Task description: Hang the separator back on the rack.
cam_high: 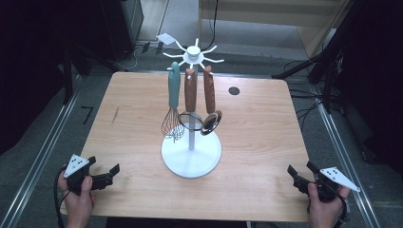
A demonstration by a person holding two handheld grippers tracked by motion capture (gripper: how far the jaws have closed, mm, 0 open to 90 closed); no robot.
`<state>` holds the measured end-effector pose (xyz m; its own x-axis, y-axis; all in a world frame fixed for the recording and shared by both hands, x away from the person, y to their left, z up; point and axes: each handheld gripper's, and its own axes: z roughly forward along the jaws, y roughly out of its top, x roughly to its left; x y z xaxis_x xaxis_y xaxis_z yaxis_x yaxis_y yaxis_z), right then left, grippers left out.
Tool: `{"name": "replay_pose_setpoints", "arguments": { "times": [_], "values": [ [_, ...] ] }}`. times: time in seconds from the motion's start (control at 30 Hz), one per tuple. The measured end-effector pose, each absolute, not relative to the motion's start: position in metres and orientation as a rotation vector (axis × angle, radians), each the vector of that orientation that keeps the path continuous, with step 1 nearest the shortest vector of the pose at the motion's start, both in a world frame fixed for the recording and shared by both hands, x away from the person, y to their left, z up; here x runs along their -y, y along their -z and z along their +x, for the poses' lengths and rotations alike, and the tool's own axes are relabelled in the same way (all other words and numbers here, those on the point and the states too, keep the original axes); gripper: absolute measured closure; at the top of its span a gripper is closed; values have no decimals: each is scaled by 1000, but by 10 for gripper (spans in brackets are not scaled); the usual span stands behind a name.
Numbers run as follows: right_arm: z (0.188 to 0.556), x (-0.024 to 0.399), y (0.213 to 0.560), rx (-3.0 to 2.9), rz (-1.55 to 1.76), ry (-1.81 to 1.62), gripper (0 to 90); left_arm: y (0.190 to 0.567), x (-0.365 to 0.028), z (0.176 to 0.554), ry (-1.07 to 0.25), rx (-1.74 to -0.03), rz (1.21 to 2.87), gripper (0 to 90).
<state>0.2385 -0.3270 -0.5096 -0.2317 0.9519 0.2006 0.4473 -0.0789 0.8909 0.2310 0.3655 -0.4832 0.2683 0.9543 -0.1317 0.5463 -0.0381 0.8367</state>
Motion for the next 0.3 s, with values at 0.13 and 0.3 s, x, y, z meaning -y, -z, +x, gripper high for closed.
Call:
{"name": "replay_pose_setpoints", "arguments": {
  "times": [0.13,0.3],
  "values": [
    [238,327,510,-1687,1515,-1280,170,483,-366,231,-610,-1390,1696,0],
    [239,326,510,-1695,1513,-1276,169,483,-366,232,-608,-1390,1699,0]
  ]
}}
